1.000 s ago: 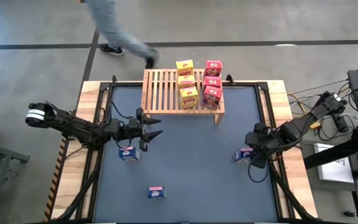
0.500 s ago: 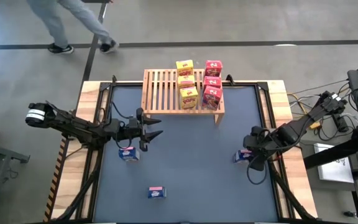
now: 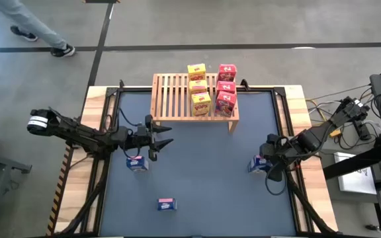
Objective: Stack cereal on shelf
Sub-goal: Put the top right blue cereal box on the shelf
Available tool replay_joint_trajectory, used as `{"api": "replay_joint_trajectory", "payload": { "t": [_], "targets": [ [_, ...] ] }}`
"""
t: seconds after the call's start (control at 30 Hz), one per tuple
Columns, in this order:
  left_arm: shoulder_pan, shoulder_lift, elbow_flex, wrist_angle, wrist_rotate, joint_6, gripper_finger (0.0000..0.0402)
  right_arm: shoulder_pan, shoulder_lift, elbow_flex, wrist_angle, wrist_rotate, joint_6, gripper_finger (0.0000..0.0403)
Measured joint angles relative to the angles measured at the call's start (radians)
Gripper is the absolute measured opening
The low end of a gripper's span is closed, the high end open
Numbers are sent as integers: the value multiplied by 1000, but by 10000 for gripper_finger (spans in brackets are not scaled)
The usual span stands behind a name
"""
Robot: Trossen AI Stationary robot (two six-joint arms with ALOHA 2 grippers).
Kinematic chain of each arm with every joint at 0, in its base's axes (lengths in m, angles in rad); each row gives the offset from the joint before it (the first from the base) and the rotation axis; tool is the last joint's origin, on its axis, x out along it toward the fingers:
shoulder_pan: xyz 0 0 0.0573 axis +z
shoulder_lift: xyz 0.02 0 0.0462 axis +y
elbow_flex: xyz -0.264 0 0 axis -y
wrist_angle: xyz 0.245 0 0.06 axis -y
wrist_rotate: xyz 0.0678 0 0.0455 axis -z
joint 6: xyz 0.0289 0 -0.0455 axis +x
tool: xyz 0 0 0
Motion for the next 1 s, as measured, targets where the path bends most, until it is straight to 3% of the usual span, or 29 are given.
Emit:
{"api": "replay_joint_trajectory", "payload": {
  "t": [0.57, 1.0],
  "targets": [
    [0, 0, 0, -5, 0, -8, 208, 0, 0, -123, 74, -13, 19, 325],
    [0, 0, 0, -8, 0, -16, 208, 0, 0, -130, 101, 32, 15, 325]
  ]
}}
